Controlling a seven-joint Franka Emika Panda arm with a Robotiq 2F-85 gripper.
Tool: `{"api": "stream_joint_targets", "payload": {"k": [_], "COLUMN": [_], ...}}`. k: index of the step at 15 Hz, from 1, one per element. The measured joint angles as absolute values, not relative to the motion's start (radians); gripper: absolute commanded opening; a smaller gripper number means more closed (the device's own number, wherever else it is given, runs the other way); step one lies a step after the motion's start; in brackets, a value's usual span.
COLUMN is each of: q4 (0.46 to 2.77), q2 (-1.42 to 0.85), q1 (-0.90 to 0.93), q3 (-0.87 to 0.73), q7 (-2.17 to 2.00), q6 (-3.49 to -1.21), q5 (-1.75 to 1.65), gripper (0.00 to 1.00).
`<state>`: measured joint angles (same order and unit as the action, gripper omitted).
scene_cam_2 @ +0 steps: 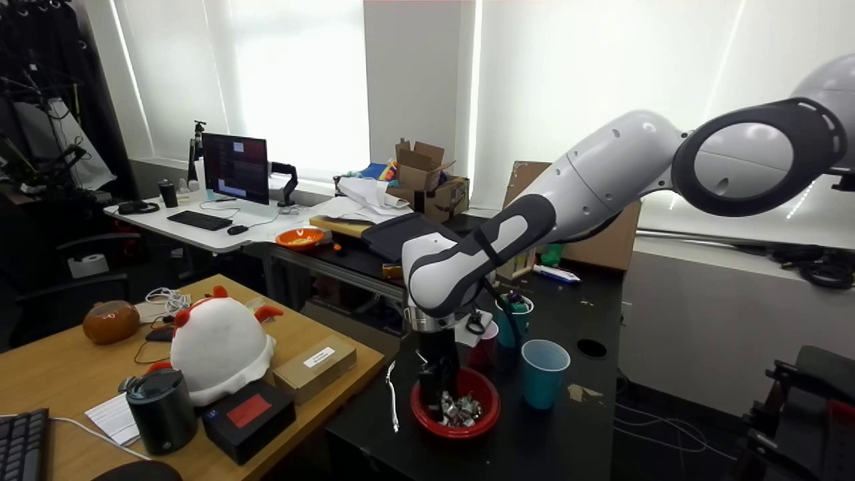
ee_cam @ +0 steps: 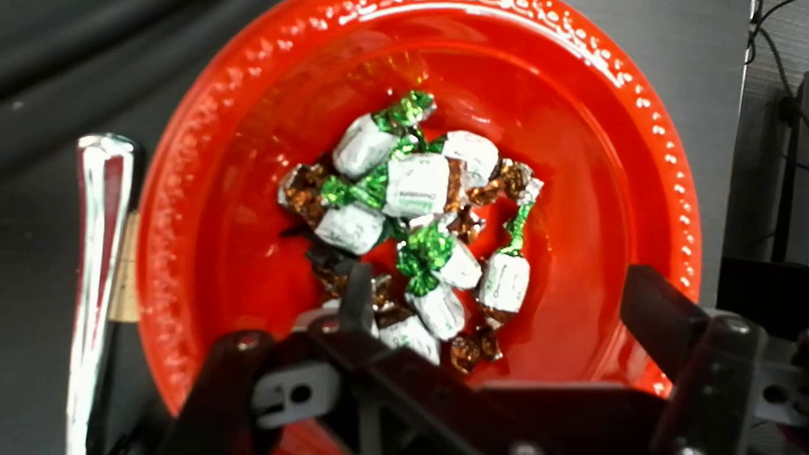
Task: Move some contents from the bowl to the left bowl
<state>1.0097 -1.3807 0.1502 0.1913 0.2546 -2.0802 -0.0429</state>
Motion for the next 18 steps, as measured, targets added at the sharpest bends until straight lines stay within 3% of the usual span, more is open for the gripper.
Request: {"api": "stream_joint_targets", "payload": {"k": [5,6,7,9,18], "q4": [1.01,1.01,1.01,1.01,1.007], "q2": [-1.388,-1.39,-1.391,-1.392,-1.398], "q1": [0.154,0.155,0.155,0.156,0.164], "q3": [0.185,0.185,0.185,0.185,0.189], "q7": [0.255,0.255,0.255,0.255,0.255], "q6": [-2.08,-2.08,-2.08,-2.08,-2.077], "q5": [-0.061,-0.064,-0.066,-0.07,-0.074], "gripper": [1.0,0.95,0.74,0.69,0.02]}}
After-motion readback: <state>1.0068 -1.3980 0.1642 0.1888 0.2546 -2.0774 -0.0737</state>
